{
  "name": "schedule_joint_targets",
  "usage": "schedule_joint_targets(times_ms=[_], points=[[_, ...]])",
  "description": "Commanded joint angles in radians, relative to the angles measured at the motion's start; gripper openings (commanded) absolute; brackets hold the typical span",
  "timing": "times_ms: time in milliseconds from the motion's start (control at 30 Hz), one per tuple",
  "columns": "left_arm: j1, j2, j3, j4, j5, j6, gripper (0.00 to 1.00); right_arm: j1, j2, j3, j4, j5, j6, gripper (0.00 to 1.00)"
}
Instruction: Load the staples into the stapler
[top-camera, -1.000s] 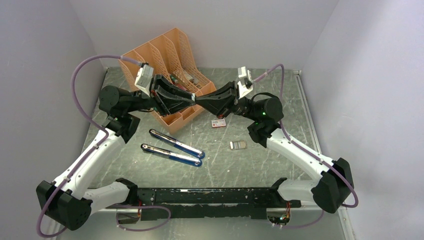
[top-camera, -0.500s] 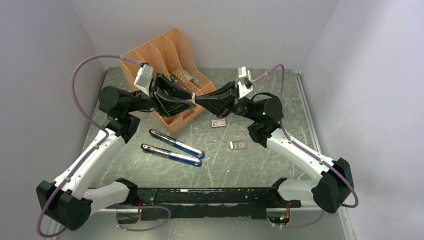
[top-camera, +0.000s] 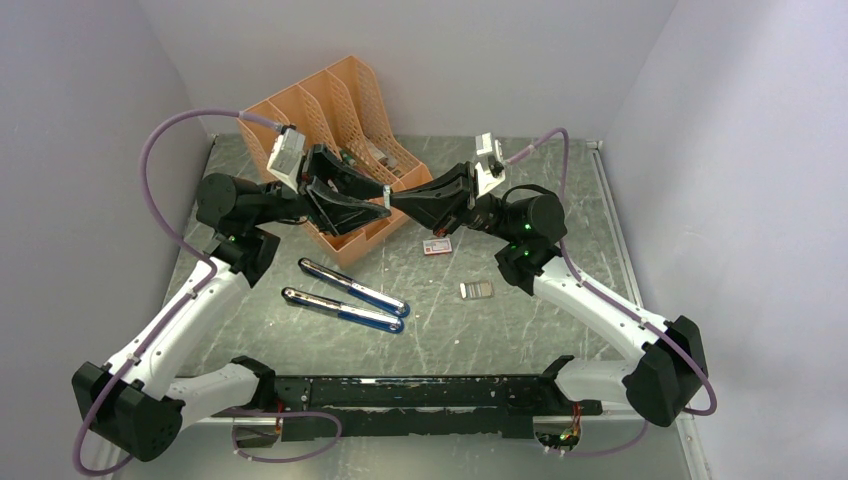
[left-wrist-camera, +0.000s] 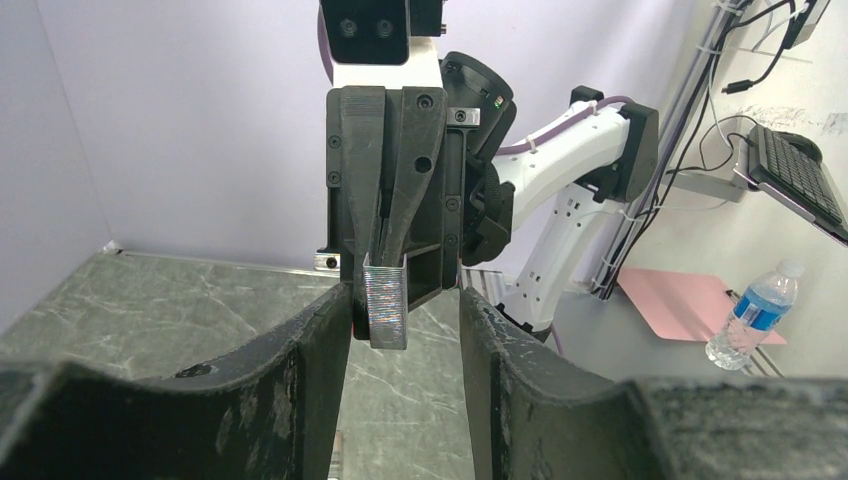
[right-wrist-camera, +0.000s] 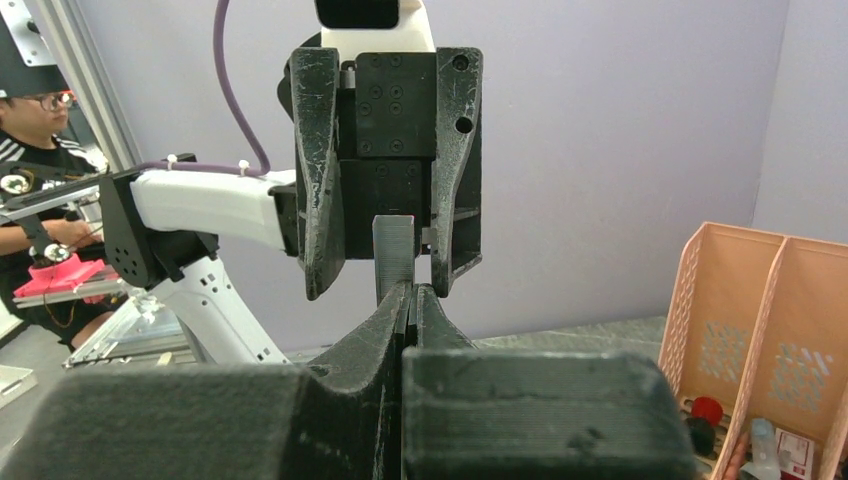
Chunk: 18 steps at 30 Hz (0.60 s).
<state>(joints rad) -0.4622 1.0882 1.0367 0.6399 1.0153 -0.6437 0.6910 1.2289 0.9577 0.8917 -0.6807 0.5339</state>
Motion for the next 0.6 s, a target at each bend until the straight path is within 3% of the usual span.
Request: schedule_joint_targets(times_ms=[0,567], points=[[-0.009,-0.028,0.008,0.047,0.005,-0.001,0.48,-0.005,-0.007,0.006,-0.019,0.014,-0.020,0.00],[-0.008,-0.035,0.010,0.035,-0.001,0.010,0.35,-0.005,-0.005,-0.002,-0.019,0.016,-0.021,0.00]])
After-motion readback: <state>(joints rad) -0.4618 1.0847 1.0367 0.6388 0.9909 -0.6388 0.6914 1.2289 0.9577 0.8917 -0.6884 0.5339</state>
